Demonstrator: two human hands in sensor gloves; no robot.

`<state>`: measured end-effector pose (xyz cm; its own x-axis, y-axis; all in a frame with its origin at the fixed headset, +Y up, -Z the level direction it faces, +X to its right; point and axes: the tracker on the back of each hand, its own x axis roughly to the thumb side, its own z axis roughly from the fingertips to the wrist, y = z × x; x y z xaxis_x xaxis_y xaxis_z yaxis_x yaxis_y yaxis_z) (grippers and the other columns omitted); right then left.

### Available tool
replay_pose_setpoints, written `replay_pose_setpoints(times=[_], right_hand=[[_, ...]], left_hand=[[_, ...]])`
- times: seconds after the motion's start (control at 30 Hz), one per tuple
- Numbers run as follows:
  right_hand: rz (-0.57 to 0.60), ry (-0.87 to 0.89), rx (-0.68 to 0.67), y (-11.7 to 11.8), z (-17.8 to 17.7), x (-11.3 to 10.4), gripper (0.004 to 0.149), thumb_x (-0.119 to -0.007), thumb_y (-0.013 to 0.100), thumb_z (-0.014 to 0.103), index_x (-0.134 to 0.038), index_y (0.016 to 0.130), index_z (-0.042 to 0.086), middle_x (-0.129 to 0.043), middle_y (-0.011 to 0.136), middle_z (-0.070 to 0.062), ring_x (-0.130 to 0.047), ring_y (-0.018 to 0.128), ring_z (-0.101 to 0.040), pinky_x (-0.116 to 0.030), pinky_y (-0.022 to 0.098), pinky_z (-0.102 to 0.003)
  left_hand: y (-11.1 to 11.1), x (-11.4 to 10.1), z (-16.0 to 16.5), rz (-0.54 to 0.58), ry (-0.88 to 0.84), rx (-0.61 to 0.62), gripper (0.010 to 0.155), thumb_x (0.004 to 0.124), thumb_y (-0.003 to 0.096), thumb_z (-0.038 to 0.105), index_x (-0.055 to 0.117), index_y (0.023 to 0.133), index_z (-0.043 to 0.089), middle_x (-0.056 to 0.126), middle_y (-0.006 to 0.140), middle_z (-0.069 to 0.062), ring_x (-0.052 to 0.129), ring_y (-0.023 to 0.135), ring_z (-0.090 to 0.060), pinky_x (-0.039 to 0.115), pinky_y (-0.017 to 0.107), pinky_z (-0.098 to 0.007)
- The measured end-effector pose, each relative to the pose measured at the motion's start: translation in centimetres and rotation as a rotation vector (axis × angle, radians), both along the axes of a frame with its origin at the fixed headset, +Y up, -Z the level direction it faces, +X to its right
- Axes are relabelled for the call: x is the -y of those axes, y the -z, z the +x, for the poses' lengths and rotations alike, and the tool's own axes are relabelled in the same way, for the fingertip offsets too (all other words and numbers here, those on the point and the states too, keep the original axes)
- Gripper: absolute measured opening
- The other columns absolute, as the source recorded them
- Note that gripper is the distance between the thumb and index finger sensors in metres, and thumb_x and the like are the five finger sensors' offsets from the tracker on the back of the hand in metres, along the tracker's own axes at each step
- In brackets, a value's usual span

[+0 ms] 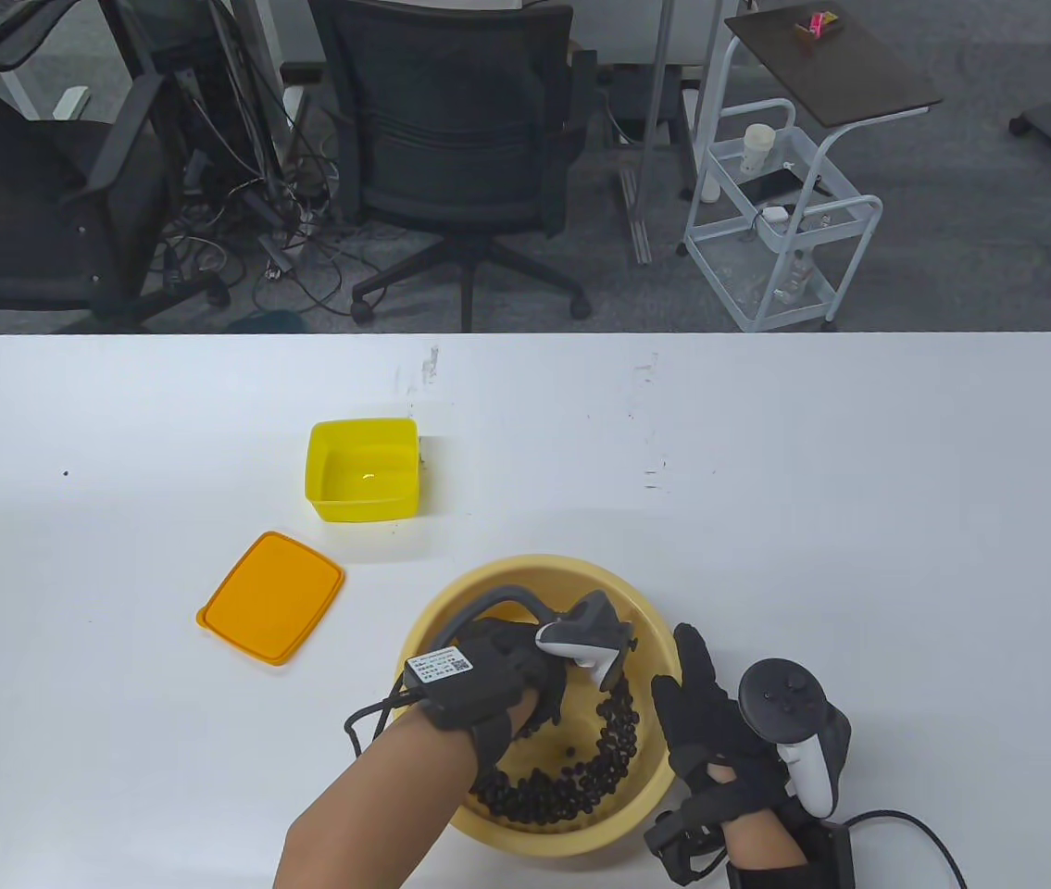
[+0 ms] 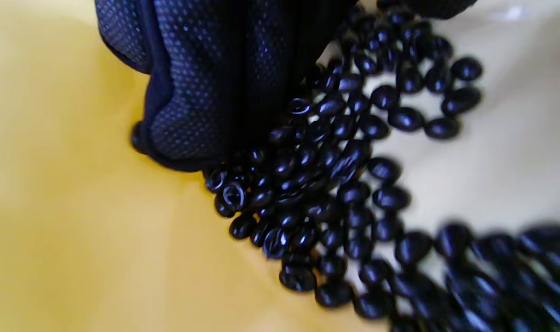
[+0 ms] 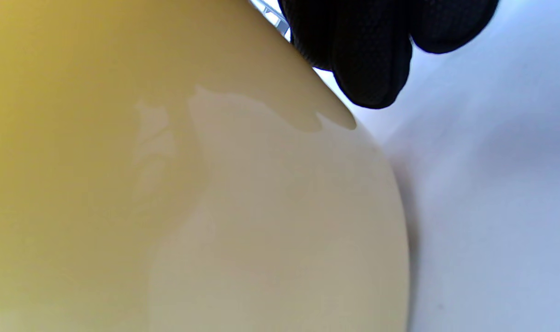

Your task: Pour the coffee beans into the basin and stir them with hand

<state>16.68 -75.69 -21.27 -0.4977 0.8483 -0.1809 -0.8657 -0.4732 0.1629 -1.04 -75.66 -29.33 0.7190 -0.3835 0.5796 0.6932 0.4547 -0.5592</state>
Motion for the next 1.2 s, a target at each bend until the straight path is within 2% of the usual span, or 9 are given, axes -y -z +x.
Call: replay_pose_setpoints(times=[0.07, 0.23, 0.33, 0.43, 0.53, 0.63, 0.83, 1.07, 1.2], right_hand=[[0.000, 0.000, 0.001, 0.0, 0.0, 0.0, 0.065, -0.054, 0.053, 0.039, -0.022, 0.103, 0.013, -0.060, 0.092, -0.025, -0.082, 0.073, -0.047, -0.059, 0.057, -0.061], [0.000, -0.001, 0.001, 0.0, 0.0, 0.0, 0.065, -0.054, 0.053, 0.039, -0.022, 0.103, 0.013, -0.060, 0.092, -0.025, -0.082, 0.073, -0.047, -0.059, 0.057, -0.061], [0.000, -0.001, 0.002, 0.0, 0.0, 0.0, 0.065, -0.054, 0.053, 0.039, -0.022, 0.103, 0.013, -0.060, 0.092, -0.025, -0.082, 0.074, -0.047, -0.059, 0.057, -0.061], [0.000, 0.002, 0.002, 0.0, 0.0, 0.0, 0.065, -0.054, 0.053, 0.039, -0.022, 0.104, 0.013, -0.060, 0.092, -0.025, -0.081, 0.074, -0.047, -0.059, 0.057, -0.061], [-0.001, 0.002, 0.002, 0.0, 0.0, 0.0, 0.065, -0.054, 0.053, 0.039, -0.022, 0.104, 0.013, -0.060, 0.092, -0.025, -0.081, 0.074, -0.047, -0.059, 0.057, -0.061], [-0.001, 0.003, 0.001, 0.0, 0.0, 0.0, 0.065, -0.054, 0.053, 0.039, -0.022, 0.104, 0.013, -0.060, 0.092, -0.025, -0.081, 0.074, -0.047, -0.059, 0.057, -0.061], [-0.002, 0.003, 0.001, 0.0, 0.0, 0.0, 0.065, -0.054, 0.053, 0.039, -0.022, 0.104, 0.013, -0.060, 0.092, -0.025, -0.081, 0.074, -0.047, -0.059, 0.057, -0.061], [-0.002, 0.003, 0.001, 0.0, 0.0, 0.0, 0.065, -0.054, 0.053, 0.039, -0.022, 0.104, 0.013, -0.060, 0.092, -0.025, -0.081, 0.074, -0.047, -0.059, 0.057, -0.061], [-0.002, 0.002, 0.001, 0.0, 0.0, 0.0, 0.065, -0.054, 0.053, 0.039, -0.022, 0.104, 0.013, -0.060, 0.092, -0.025, -0.081, 0.074, -0.047, -0.059, 0.057, -0.061]], left_hand=[[-0.3, 0.9, -0.4, -0.171, -0.008, -0.099, 0.076, 0.054, 0.0508, 0.056, 0.083, 0.079, -0.007, 0.102, 0.064, -0.025, 0.111, 0.048, -0.038, 0.071, 0.065, -0.050], [-1.0, 1.9, -0.2, -0.394, -0.186, -0.203, 0.076, 0.057, 0.0494, 0.057, 0.093, 0.063, -0.008, 0.109, 0.045, -0.022, 0.114, 0.028, -0.034, 0.076, 0.061, -0.047], [-1.2, 2.0, 0.3, -0.541, -0.418, -0.288, 0.073, 0.056, 0.0496, 0.058, 0.092, 0.068, -0.003, 0.109, 0.050, -0.018, 0.114, 0.034, -0.031, 0.076, 0.061, -0.046], [-1.3, 2.4, 0.9, -0.617, -0.571, -0.373, 0.072, 0.054, 0.0508, 0.058, 0.088, 0.072, -0.002, 0.106, 0.055, -0.017, 0.113, 0.038, -0.030, 0.078, 0.057, -0.048], [-0.9, 2.3, 1.4, -0.667, -0.717, -0.390, 0.069, 0.053, 0.0524, 0.057, 0.080, 0.079, 0.000, 0.101, 0.064, -0.013, 0.111, 0.048, -0.026, 0.077, 0.058, -0.047], [-0.3, 2.1, 1.4, -0.652, -0.854, -0.441, 0.067, 0.050, 0.0548, 0.057, 0.067, 0.090, 0.002, 0.093, 0.076, -0.011, 0.105, 0.061, -0.023, 0.075, 0.060, -0.046], [0.7, 1.8, 0.8, -0.547, -0.953, -0.502, 0.066, 0.049, 0.0558, 0.057, 0.058, 0.096, 0.005, 0.086, 0.082, -0.009, 0.099, 0.067, -0.020, 0.071, 0.064, -0.043], [1.3, 0.7, 0.0, -0.355, -0.989, -0.467, 0.065, 0.051, 0.0550, 0.056, 0.052, 0.100, 0.010, 0.080, 0.089, -0.008, 0.094, 0.074, -0.020, 0.065, 0.070, -0.043], [1.4, 0.2, -0.2, -0.295, -0.998, -0.447, 0.065, 0.052, 0.0547, 0.055, 0.050, 0.101, 0.010, 0.075, 0.093, -0.010, 0.090, 0.077, -0.022, 0.060, 0.073, -0.044]])
